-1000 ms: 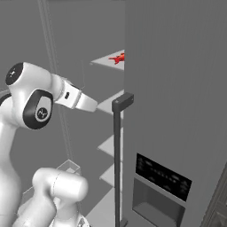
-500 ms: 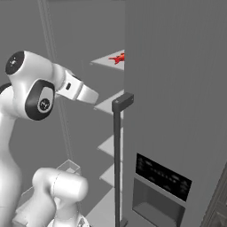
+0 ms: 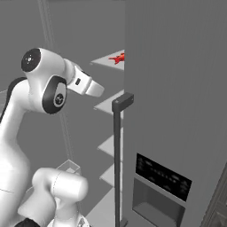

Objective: Take the cheese, fish, and potato from the fridge and place them on the plate on the dining counter to create an appetizer plate.

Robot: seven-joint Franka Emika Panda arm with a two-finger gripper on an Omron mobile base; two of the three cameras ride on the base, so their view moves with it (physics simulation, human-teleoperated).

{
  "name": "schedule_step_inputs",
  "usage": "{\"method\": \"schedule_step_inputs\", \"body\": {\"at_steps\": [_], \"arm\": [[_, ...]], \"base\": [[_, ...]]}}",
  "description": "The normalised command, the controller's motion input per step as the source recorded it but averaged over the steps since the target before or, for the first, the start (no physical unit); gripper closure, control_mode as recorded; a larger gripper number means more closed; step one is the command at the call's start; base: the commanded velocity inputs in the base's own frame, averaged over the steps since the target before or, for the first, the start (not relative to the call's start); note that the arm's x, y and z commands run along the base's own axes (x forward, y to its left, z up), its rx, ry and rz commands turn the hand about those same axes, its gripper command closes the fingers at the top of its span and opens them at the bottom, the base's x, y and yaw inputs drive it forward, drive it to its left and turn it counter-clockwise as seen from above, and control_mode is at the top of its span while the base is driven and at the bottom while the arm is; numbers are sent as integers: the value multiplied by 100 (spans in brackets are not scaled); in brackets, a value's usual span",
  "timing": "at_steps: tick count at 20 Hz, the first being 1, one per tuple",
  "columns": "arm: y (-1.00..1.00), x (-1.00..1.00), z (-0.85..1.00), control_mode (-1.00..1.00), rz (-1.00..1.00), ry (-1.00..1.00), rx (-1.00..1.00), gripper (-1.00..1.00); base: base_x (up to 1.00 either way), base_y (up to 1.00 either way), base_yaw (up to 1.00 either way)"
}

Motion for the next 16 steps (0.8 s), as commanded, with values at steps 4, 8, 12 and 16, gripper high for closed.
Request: {"method": "schedule_step_inputs", "body": {"at_steps": [4, 8, 12, 16], "arm": [[6, 48, 11, -100, 0, -5, 4, -100], [4, 38, 25, -100, 0, 0, 2, -100], [0, 34, 29, -100, 0, 0, 1, -100], [0, 28, 31, -100, 0, 3, 0, -100]], "base": [[0, 0, 0], [0, 0, 0], [0, 0, 0], [0, 0, 0]]}}
